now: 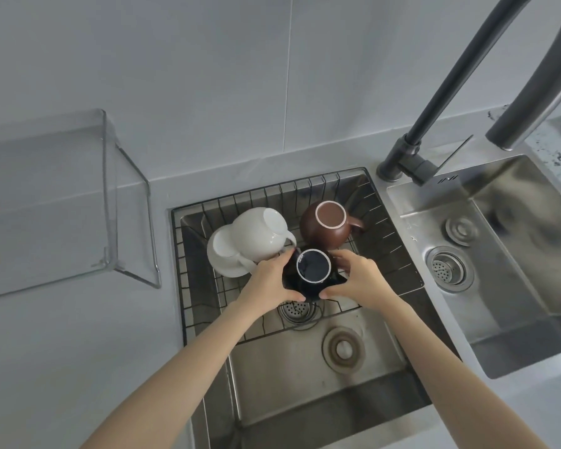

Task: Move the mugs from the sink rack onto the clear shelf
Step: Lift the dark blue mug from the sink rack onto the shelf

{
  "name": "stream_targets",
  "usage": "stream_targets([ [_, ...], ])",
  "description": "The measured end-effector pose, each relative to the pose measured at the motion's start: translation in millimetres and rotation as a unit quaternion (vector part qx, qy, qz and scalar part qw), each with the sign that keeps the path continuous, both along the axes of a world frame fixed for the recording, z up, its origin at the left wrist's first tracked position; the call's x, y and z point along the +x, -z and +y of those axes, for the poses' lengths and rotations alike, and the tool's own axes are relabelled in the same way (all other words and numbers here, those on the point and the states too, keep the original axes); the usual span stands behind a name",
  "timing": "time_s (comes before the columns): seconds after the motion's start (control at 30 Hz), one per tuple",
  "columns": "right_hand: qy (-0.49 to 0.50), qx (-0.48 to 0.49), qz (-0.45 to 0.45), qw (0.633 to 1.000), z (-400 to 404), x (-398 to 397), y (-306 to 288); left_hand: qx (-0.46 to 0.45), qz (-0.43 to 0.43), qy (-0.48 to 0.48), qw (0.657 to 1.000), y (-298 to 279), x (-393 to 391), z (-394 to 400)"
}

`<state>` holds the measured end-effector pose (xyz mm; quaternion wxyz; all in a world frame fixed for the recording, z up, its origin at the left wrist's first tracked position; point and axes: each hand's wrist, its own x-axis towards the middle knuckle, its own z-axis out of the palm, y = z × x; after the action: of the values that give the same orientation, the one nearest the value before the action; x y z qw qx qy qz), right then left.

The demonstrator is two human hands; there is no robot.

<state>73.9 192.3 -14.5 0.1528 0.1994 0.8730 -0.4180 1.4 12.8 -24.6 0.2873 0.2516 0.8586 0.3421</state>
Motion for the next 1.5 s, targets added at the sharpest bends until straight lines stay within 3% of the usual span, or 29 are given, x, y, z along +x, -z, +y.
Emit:
stream_targets([
  [0.17, 0.002, -0.022, 0.05, 0.998, 2.9, -4.6, -35.7, 0.035, 0.042, -0.02, 0.998, -32.6, -0.4, -6.3],
  [0.3, -0.011, -0.05, 0.116, 0.992, -1.7, -20.8, -96.1, 0.093, 0.081, -0.092, 0.988, -82.1, -7.8, -19.5],
  [0.5, -0.093, -0.072, 0.199, 0.973, -50.1, -64.4, -192.1, 0.165, 0.168, -0.173, 0.956, -167.8, -26.2, -73.7],
  [0.67, -0.176, -0.091, 0.231, 0.953, -116.4, -115.4, -232.1, 0.176, 0.204, -0.241, 0.932, -210.7, -51.1, -142.8],
  [1.03, -0.31, -0.09, 0.158, 0.933, -230.5, -224.4, -211.5, 0.13, 0.189, -0.357, 0.905, -190.6, -108.1, -247.6],
  [1.2, -0.336, -0.046, 0.151, 0.929, -247.5, -253.9, -191.7, 0.138, 0.175, -0.391, 0.893, -167.6, -127.1, -252.8],
  [1.5, -0.366, -0.068, 0.128, 0.919, -242.3, -272.0, -179.5, 0.125, 0.181, -0.411, 0.885, -153.8, -138.0, -244.5],
])
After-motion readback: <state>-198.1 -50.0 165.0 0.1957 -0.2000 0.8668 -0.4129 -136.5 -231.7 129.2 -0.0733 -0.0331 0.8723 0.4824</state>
